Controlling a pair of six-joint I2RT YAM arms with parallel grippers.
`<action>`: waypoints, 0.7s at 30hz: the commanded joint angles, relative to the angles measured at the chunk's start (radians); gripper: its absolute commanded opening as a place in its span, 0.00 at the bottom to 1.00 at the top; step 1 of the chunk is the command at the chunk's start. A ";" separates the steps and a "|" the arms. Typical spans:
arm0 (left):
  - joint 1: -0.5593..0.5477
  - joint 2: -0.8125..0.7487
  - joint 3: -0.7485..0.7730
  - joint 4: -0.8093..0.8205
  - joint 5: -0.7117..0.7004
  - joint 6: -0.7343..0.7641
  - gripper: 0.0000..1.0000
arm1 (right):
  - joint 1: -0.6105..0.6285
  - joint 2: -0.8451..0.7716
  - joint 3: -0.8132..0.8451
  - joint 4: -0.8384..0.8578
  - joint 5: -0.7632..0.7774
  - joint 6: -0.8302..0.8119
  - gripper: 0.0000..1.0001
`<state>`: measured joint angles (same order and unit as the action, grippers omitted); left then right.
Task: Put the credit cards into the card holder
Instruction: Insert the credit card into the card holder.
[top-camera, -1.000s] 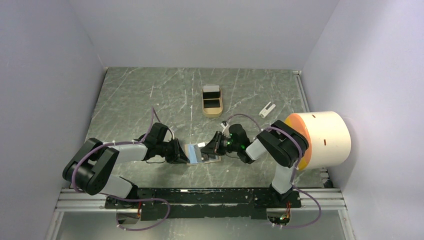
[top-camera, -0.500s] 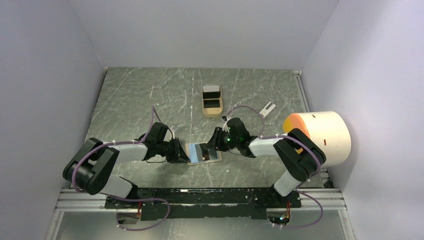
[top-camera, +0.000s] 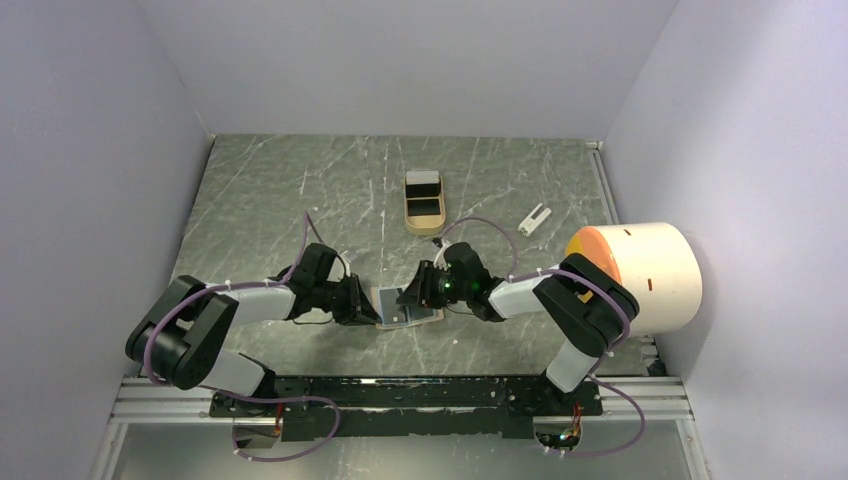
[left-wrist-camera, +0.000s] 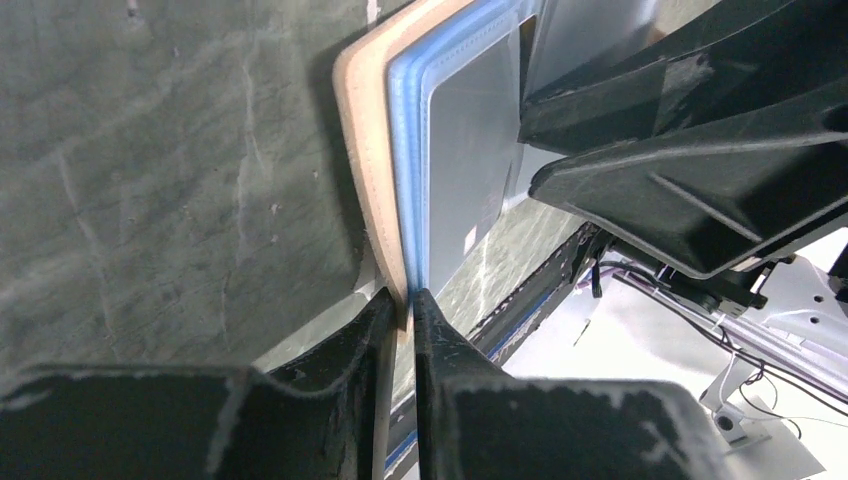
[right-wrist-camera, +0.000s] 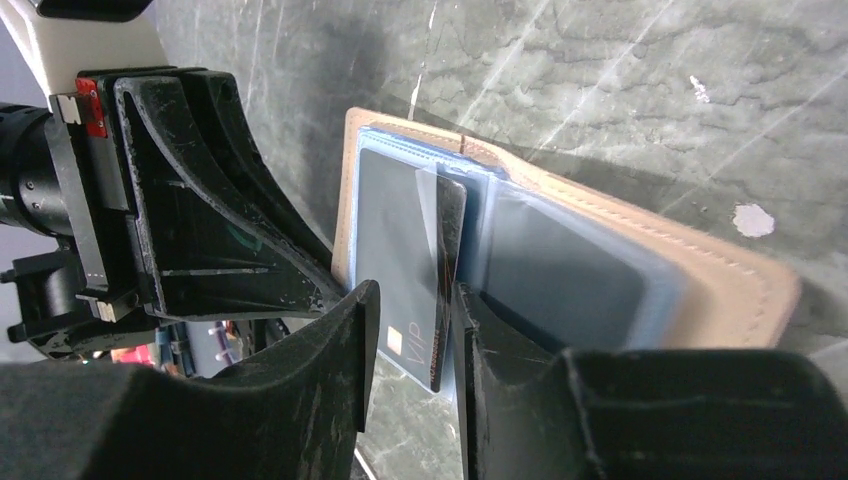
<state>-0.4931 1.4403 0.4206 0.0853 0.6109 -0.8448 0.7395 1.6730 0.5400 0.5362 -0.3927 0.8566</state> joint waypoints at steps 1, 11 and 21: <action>-0.009 0.006 0.036 0.039 0.031 0.000 0.17 | 0.015 0.021 -0.030 0.091 -0.027 0.046 0.35; -0.008 -0.048 0.061 -0.040 0.038 0.026 0.09 | -0.031 -0.104 -0.003 -0.154 0.045 -0.122 0.32; -0.008 -0.073 0.086 -0.039 0.110 0.035 0.23 | -0.032 -0.111 0.004 -0.204 0.092 -0.201 0.17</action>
<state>-0.4938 1.3849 0.4816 0.0246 0.6590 -0.8146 0.7124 1.5536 0.5461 0.3454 -0.3241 0.6930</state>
